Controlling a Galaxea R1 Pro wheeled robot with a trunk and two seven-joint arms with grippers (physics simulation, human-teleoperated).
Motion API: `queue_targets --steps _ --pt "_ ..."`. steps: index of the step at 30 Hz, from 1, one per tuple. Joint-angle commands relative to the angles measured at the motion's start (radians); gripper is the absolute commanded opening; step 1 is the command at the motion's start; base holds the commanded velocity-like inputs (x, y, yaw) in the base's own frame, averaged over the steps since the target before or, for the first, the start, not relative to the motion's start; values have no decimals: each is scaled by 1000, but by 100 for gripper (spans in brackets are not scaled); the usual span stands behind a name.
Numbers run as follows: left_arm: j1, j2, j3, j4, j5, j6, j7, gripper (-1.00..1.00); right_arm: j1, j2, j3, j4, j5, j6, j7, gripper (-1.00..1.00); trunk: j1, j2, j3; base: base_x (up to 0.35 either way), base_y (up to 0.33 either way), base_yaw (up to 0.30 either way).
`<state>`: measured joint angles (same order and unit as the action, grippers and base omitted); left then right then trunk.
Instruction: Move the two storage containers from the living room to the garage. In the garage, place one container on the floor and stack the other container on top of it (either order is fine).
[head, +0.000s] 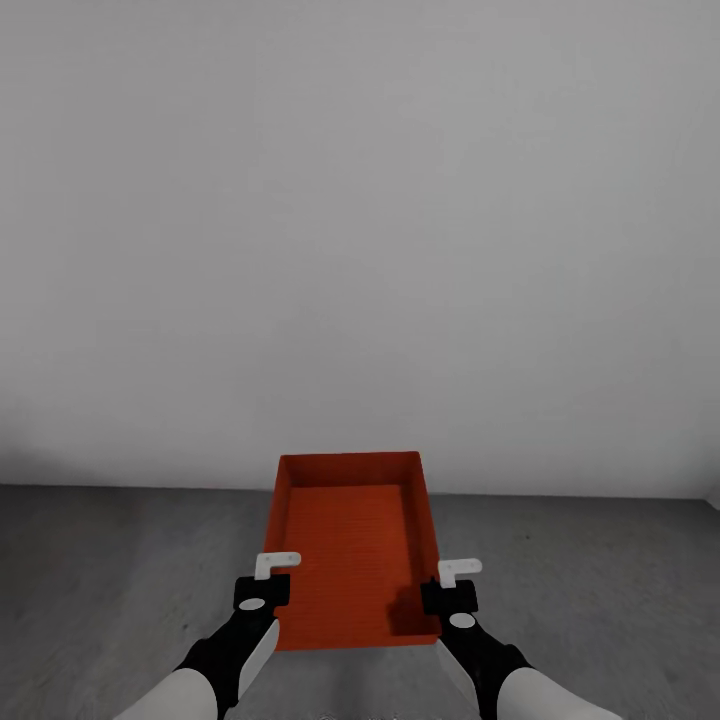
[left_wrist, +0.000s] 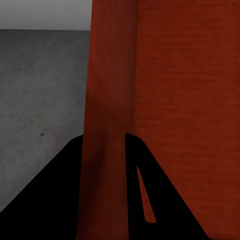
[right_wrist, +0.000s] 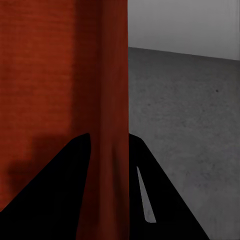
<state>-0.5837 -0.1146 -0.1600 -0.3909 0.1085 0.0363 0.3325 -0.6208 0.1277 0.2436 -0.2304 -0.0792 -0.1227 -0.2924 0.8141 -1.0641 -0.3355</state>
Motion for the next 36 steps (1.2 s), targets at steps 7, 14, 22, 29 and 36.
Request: queue_targets --steps 7,14,22,29,36 --pt "-1 10 10 -5 -12 -70 12 -100 -1 0 -10 1 -16 -2 5 -100 0 -1 -13 0 0 0" --pt "-1 11 10 -5 -12 -71 13 -100 -1 0 -10 1 -16 -2 5 -100 0 -1 -24 0 0 0" --pt "-1 11 9 -5 -12 -71 12 -100 -1 0 -10 1 -16 -2 5 -100 0 -1 -37 0 0 0" --pt "-1 11 9 -5 -12 -71 13 -100 -1 0 -10 2 -16 -2 5 -100 0 -1 -48 0 0 0" --pt "-1 10 9 -5 -12 -71 12 -100 -1 0 -10 1 -16 -2 5 -100 0 -1 -60 0 0 0"
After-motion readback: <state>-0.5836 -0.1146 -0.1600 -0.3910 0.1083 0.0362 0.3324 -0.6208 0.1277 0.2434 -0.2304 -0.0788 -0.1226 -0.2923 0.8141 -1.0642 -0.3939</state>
